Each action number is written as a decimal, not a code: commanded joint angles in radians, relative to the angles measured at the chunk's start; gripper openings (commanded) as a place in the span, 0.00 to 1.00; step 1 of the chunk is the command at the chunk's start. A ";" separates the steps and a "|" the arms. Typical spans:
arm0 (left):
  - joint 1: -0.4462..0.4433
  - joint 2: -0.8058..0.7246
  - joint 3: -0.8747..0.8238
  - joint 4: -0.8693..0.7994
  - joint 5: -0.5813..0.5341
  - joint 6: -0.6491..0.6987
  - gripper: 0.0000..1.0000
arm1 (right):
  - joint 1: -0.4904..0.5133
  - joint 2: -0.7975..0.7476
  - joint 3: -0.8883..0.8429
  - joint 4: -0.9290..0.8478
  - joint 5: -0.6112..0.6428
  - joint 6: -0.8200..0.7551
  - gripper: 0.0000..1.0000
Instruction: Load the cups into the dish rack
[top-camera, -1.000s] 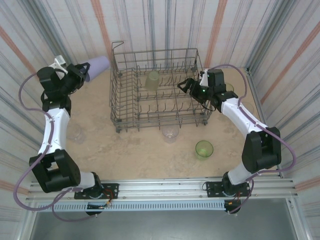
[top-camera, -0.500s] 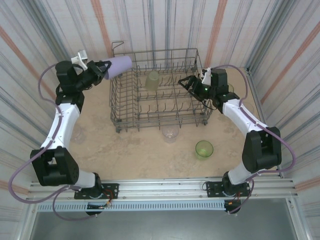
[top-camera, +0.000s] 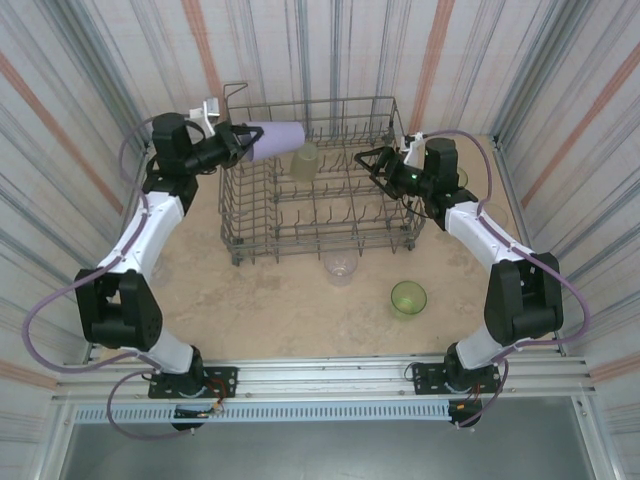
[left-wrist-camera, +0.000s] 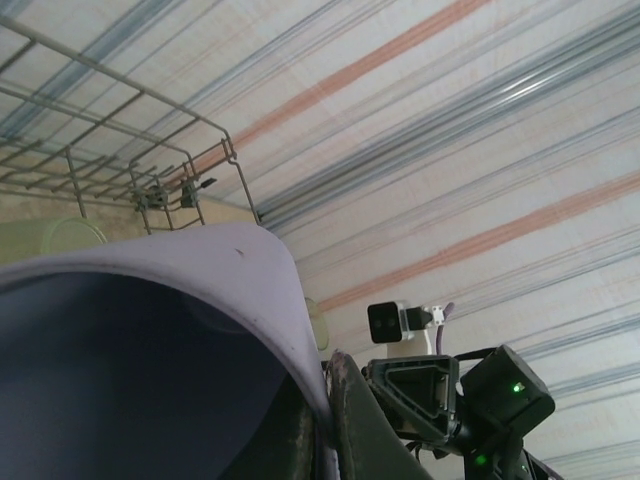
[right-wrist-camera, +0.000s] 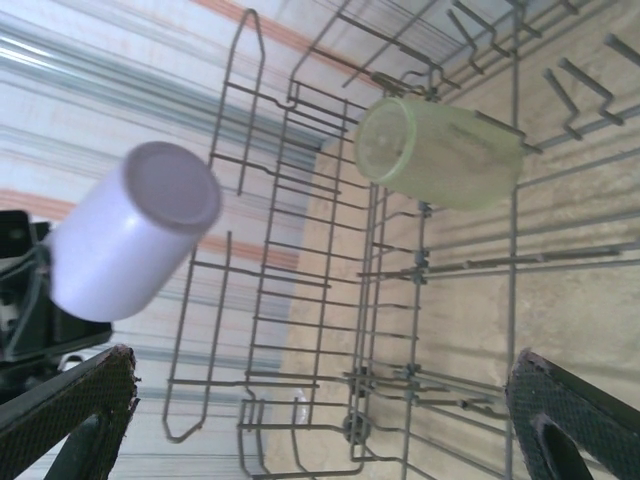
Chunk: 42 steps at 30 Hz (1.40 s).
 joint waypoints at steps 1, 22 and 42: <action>-0.025 0.032 0.061 0.048 0.069 0.041 0.00 | 0.002 0.017 -0.023 0.082 -0.041 0.049 0.99; -0.096 0.180 0.133 0.164 0.192 -0.008 0.00 | 0.058 0.110 -0.002 0.336 -0.110 0.262 0.99; -0.125 0.167 0.084 0.165 0.186 0.014 0.00 | 0.121 0.200 0.053 0.484 0.067 0.538 1.00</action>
